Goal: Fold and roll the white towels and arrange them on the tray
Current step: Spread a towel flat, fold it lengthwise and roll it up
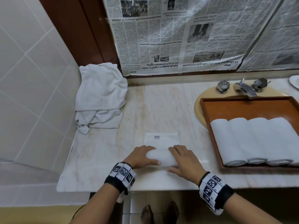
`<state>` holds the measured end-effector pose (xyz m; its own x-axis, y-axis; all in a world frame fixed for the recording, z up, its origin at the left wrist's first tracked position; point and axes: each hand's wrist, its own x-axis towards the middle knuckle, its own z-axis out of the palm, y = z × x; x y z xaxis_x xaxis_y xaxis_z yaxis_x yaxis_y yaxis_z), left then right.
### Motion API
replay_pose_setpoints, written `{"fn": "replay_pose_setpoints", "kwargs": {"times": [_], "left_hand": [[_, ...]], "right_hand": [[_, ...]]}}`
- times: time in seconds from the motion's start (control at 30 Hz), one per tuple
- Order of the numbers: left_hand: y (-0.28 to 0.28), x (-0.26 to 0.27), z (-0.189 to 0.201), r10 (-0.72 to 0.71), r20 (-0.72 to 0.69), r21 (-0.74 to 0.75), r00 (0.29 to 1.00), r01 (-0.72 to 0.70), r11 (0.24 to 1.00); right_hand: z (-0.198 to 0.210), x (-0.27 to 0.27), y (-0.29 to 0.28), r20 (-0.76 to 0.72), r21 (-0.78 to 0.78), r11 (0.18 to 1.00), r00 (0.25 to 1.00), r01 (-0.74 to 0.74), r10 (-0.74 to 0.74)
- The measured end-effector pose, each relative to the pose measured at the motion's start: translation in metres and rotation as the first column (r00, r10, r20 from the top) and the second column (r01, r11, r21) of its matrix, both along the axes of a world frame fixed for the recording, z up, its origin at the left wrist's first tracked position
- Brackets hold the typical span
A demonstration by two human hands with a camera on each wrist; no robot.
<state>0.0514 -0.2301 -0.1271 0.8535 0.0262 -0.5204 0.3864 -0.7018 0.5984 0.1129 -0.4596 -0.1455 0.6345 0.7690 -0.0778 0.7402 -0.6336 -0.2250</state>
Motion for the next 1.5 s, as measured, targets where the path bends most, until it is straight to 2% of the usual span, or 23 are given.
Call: {"fn": "replay_pose_setpoints", "kwargs": {"times": [0.1, 0.2, 0.3, 0.33, 0.37, 0.43, 0.5, 0.57, 0.6, 0.63, 0.7, 0.8, 0.9, 1.0, 1.13, 1.27, 1.37, 1.5], "left_hand": [[-0.006, -0.005, 0.002, 0.035, 0.033, 0.035, 0.999, -0.036, 0.999], [-0.017, -0.019, -0.006, -0.022, 0.183, 0.257, 0.983, -0.026, 0.966], [-0.022, -0.027, -0.006, -0.088, 0.182, 0.346, 0.979, 0.021, 0.938], [-0.021, -0.027, -0.004, -0.097, 0.14, 0.346, 0.985, 0.043, 0.937], [-0.018, -0.024, -0.004, -0.1, 0.09, 0.344, 0.991, 0.063, 0.937], [-0.011, -0.015, -0.005, -0.1, -0.016, 0.284, 0.995, 0.101, 0.953], [-0.003, -0.003, -0.004, -0.064, -0.045, 0.109, 0.997, 0.069, 0.992], [0.001, 0.007, -0.001, -0.022, -0.027, -0.045, 0.999, 0.021, 0.999], [0.001, 0.01, 0.0, -0.002, -0.005, -0.077, 1.0, 0.001, 0.997], [0.001, 0.012, 0.0, 0.017, 0.004, -0.071, 1.0, -0.017, 0.997], [-0.004, 0.011, 0.001, 0.048, 0.018, 0.032, 0.999, -0.048, 0.998], [-0.012, 0.003, -0.002, -0.048, 0.071, 0.236, 0.996, 0.03, 0.971], [-0.011, 0.007, -0.002, -0.098, 0.027, 0.234, 0.995, 0.089, 0.968], [-0.002, 0.028, 0.002, -0.176, -0.061, 0.214, 0.983, 0.185, 0.959], [-0.007, 0.049, 0.02, -0.299, -0.188, 0.259, 0.935, 0.341, 0.904], [-0.019, 0.053, 0.021, -0.341, -0.341, 0.254, 0.876, 0.435, 0.864], [-0.028, 0.052, 0.018, -0.407, -0.363, 0.196, 0.838, 0.495, 0.846], [-0.033, 0.053, 0.02, -0.473, -0.28, 0.12, 0.835, 0.52, 0.846]], "right_hand": [[0.003, 0.02, 0.009, -0.239, -0.067, 0.997, 0.969, 0.048, -0.063], [0.018, 0.042, 0.013, -0.526, -0.017, 0.994, 0.844, 0.11, -0.103], [0.025, 0.047, 0.008, -0.683, -0.079, 0.986, 0.712, 0.148, -0.162], [0.026, 0.044, 0.006, -0.689, -0.107, 0.981, 0.699, 0.163, -0.191], [0.026, 0.038, 0.004, -0.662, -0.116, 0.977, 0.72, 0.177, -0.209], [0.023, 0.021, -0.001, -0.515, -0.095, 0.98, 0.834, 0.176, -0.199], [0.021, 0.001, -0.005, -0.282, -0.067, 0.99, 0.949, 0.126, -0.14], [0.019, -0.007, -0.004, -0.107, -0.098, 0.993, 0.991, 0.065, -0.075], [0.018, -0.005, -0.003, -0.086, -0.118, 0.991, 0.994, 0.058, -0.069], [0.015, 0.0, -0.001, -0.113, -0.123, 0.991, 0.991, 0.06, -0.075], [0.012, 0.017, 0.002, -0.261, -0.098, 0.991, 0.958, 0.096, -0.119], [0.012, 0.042, 0.004, -0.471, -0.045, 0.98, 0.861, 0.194, -0.192], [0.017, 0.058, 0.008, -0.569, -0.112, 0.976, 0.793, 0.184, -0.215], [0.025, 0.065, 0.015, -0.556, -0.234, 0.965, 0.798, 0.118, -0.233], [0.022, 0.053, 0.01, -0.627, -0.243, 0.954, 0.721, 0.177, -0.294], [0.023, 0.033, 0.0, -0.623, -0.258, 0.946, 0.715, 0.196, -0.318], [0.025, 0.02, -0.013, -0.606, -0.233, 0.941, 0.721, 0.244, -0.337], [0.038, 0.007, -0.032, -0.615, -0.125, 0.924, 0.703, 0.36, -0.357]]}}
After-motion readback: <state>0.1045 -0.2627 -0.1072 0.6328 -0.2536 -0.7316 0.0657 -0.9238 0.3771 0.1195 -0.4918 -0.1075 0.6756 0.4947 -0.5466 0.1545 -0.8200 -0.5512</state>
